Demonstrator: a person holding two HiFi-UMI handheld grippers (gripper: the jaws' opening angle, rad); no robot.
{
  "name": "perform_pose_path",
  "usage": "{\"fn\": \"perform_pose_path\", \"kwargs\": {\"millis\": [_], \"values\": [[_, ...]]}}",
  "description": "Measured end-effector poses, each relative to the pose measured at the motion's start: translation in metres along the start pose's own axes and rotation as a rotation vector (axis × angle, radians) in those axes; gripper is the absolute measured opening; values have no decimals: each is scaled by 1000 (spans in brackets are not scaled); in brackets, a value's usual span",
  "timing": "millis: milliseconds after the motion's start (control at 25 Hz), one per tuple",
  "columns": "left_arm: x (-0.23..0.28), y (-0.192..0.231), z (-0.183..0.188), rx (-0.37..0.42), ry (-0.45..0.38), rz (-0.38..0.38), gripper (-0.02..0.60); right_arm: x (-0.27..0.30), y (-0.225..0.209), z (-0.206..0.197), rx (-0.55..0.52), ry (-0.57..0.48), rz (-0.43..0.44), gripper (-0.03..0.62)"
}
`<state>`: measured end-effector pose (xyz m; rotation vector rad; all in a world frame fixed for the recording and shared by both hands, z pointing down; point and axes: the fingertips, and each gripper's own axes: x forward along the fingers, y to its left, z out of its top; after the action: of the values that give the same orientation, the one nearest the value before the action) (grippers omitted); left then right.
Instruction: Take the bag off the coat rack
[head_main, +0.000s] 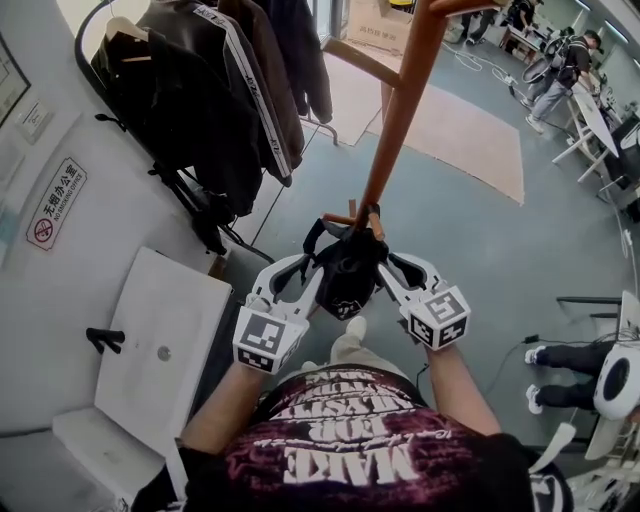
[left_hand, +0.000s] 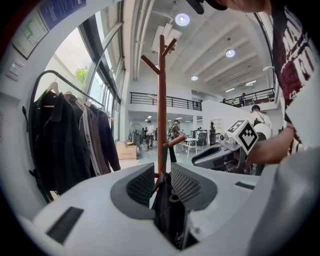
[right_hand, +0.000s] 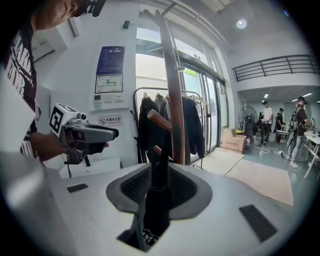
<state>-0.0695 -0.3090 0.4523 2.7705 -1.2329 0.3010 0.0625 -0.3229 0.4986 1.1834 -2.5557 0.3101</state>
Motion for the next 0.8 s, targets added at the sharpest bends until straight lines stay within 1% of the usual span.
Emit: {"fn": "perform_pose_path", "kwargs": {"millis": [160, 440, 800], "values": [[26, -2, 3, 14, 13, -14, 103, 11, -14, 2, 14, 1, 22, 107], [70, -10, -13, 21, 52, -48, 104, 31, -36, -6, 44, 23, 46, 110], [124, -17, -30, 71, 95, -50, 104, 57, -46, -9, 58, 31, 82, 110]]}}
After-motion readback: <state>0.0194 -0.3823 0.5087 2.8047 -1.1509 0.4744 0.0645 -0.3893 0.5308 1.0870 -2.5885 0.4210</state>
